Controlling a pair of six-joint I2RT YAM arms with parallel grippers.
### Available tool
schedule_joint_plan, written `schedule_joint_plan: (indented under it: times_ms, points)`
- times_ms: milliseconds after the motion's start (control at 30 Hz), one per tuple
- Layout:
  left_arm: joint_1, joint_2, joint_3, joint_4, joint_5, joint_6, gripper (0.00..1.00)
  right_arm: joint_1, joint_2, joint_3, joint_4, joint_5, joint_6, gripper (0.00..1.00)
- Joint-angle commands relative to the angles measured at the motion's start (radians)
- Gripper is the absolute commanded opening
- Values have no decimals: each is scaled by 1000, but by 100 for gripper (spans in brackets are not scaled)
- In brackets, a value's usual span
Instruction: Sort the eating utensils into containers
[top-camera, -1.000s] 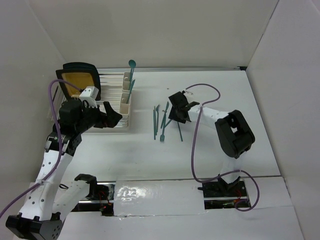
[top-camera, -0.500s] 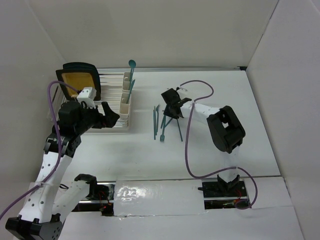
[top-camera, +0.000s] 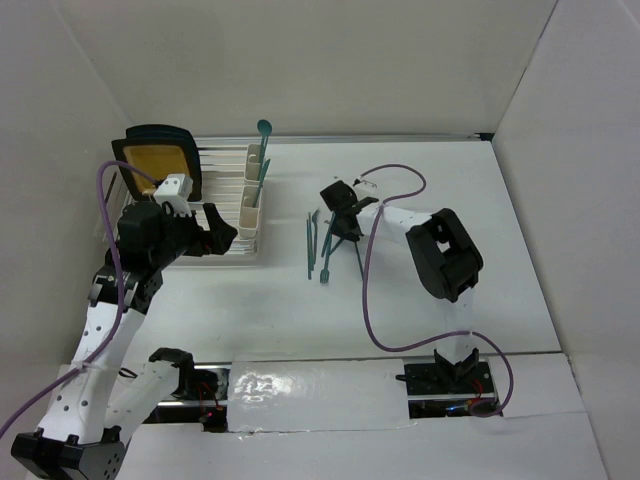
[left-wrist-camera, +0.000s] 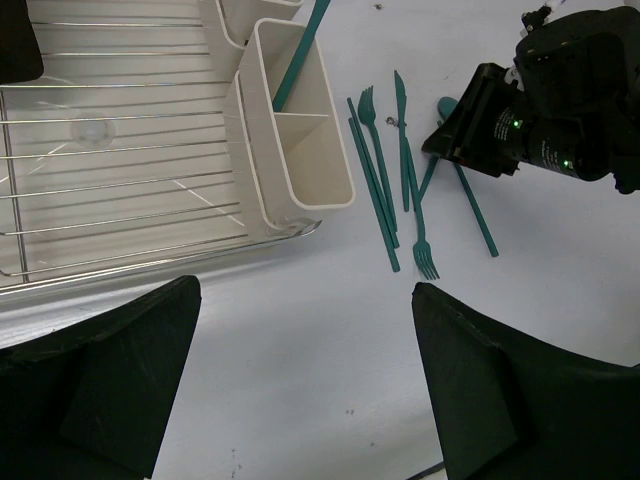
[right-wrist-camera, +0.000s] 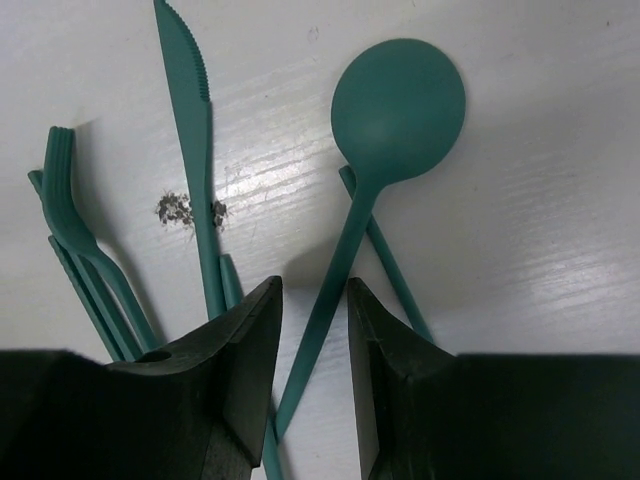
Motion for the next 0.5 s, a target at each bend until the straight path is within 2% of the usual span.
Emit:
schedule_joint_plan:
  times_ms: [0,200,300,467]
  points:
    - [-4,3,17,26,-5,16,100,-10,46,32,-18,41,4,40]
    - [-4,17,39,22,-8,18,100,-39,108,80,-47,71,-49,28]
    - [-6,23,41,22,-2,11,100,-59,125,90,-83,87,-68,27]
    - [-6,13,28,25,11,5,100,-63,126,57,-83,108,-121,9]
